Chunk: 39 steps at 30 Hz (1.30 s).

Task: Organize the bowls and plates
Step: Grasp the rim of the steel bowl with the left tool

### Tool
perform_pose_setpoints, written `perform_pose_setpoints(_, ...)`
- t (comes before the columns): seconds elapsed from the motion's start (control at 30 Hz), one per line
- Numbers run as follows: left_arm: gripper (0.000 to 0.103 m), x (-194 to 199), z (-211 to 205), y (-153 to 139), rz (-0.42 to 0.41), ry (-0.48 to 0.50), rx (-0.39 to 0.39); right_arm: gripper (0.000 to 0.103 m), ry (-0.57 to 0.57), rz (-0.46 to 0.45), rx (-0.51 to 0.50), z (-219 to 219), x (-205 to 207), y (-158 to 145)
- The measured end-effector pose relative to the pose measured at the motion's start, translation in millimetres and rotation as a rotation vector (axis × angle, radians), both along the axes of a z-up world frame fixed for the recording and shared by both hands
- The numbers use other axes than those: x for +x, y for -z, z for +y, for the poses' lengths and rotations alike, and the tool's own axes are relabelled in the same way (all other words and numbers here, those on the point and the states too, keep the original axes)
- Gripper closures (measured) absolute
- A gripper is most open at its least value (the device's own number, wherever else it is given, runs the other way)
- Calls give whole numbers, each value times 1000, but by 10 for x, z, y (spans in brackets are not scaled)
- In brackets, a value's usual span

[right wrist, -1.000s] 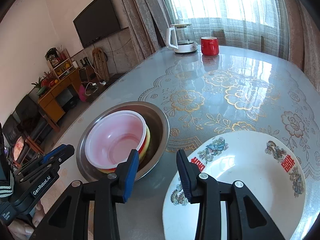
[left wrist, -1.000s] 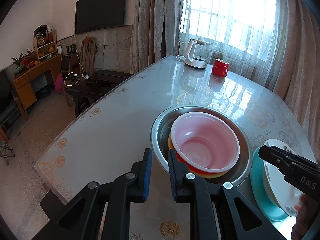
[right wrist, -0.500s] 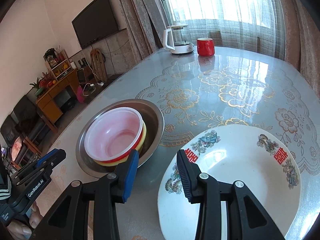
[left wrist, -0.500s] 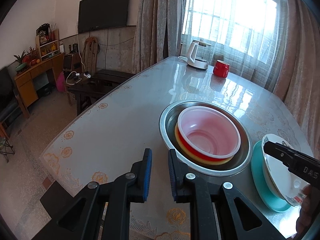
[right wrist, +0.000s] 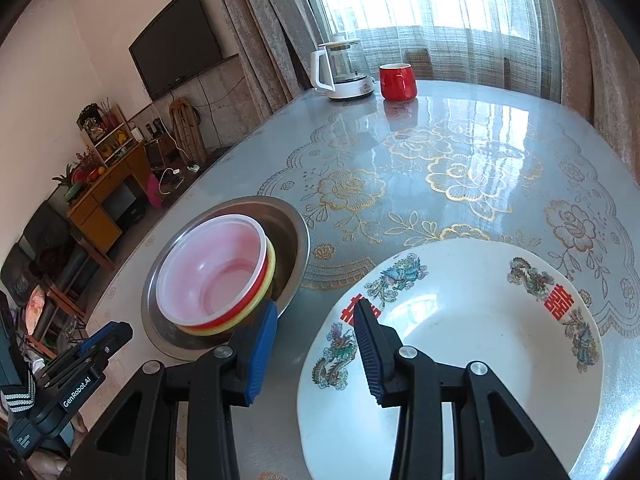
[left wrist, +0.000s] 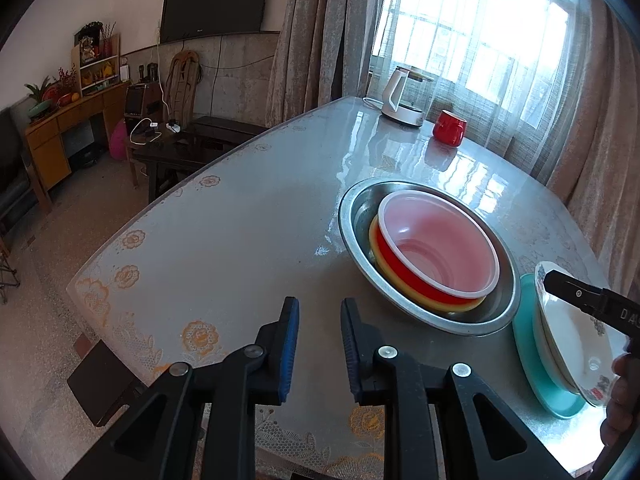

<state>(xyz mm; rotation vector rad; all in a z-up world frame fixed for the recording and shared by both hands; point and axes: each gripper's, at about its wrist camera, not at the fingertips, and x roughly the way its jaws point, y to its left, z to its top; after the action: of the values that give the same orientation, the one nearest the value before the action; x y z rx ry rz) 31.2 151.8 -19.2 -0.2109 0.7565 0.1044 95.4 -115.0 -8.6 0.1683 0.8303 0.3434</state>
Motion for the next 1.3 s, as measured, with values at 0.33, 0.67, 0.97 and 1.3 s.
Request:
perform_pose_setpoints(0.33,81,133,213,74,33,23,-173,63,-13,80,51,-44,247,67)
perform_pose_setpoints(0.67,81,351,218,-78,-34,86,-237,79,-75,98,-11,150,522,56)
perform_pose_setpoints(0.97,86,668,113,-13,1,114,-142,83,-142,127,-102,367,701,170)
perform_pose_setpoints(1.3,87,794,69,73,13,119,-121,85,-164,155,-101,439,731,253)
